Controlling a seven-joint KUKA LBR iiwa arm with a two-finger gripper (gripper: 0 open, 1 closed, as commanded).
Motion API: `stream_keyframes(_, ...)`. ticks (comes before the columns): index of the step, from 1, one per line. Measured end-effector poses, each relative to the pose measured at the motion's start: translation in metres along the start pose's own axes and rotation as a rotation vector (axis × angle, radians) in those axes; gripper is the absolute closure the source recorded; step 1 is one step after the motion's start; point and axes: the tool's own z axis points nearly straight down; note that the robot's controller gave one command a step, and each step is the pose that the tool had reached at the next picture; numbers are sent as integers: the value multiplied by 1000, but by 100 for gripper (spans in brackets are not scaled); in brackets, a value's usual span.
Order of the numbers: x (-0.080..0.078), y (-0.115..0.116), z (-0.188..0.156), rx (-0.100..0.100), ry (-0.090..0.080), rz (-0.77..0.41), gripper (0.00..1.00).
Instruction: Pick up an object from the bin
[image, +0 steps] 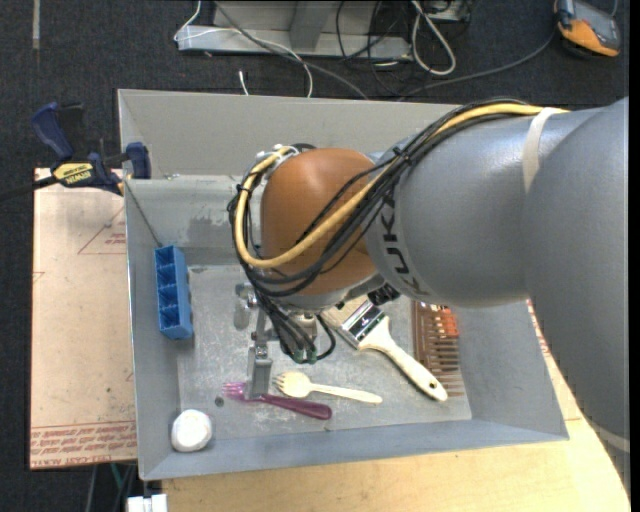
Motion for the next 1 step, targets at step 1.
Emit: stream_keyframes(1,-2,-1,-4,-1,-7,4,0)
